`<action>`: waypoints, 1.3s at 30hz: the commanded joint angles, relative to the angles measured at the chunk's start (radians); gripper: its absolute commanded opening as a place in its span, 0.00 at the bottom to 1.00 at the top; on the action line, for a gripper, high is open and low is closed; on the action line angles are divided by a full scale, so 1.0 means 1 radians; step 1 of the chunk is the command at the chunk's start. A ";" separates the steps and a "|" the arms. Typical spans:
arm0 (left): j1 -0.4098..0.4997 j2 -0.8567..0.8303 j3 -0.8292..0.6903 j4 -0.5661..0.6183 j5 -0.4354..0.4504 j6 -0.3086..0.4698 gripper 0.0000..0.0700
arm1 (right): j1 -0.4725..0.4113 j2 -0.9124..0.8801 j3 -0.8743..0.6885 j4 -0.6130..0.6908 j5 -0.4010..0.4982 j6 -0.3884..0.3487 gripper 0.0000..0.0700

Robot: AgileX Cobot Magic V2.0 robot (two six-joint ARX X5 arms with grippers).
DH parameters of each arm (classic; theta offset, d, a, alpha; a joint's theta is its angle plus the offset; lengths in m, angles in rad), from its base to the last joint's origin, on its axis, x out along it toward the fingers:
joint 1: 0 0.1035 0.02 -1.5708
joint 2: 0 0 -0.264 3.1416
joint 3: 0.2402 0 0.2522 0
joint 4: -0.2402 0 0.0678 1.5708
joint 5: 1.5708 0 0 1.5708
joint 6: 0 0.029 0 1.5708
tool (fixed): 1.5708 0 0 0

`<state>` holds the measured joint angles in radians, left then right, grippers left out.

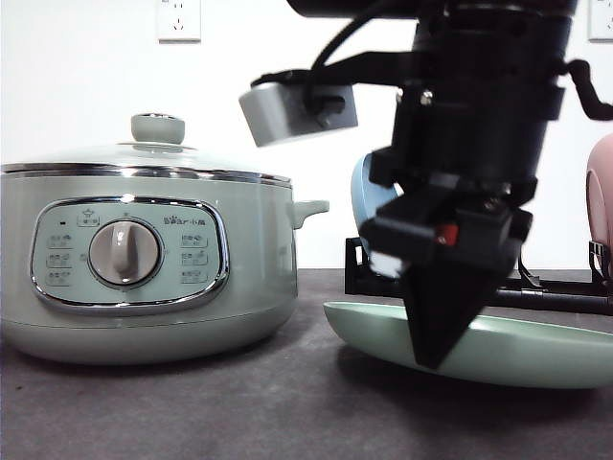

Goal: Transfer potato from steamer to green plate

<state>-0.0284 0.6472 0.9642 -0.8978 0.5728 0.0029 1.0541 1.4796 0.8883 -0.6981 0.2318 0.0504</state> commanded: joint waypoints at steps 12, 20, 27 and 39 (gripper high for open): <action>-0.001 0.005 0.026 0.004 0.003 0.012 0.92 | 0.009 0.003 0.033 0.060 -0.034 0.052 0.51; -0.001 0.005 0.026 0.005 0.003 0.012 0.92 | -0.008 -0.116 0.214 -0.009 -0.053 0.009 0.51; -0.001 0.005 0.026 0.005 0.003 0.012 0.92 | -0.144 -0.190 0.390 -0.012 -0.282 -0.012 0.51; -0.001 0.006 0.026 0.006 0.003 0.012 0.92 | -0.409 -0.195 0.479 -0.046 -0.792 0.000 0.51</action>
<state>-0.0284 0.6472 0.9642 -0.8976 0.5728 0.0029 0.6417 1.2739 1.3502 -0.7443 -0.5496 0.0498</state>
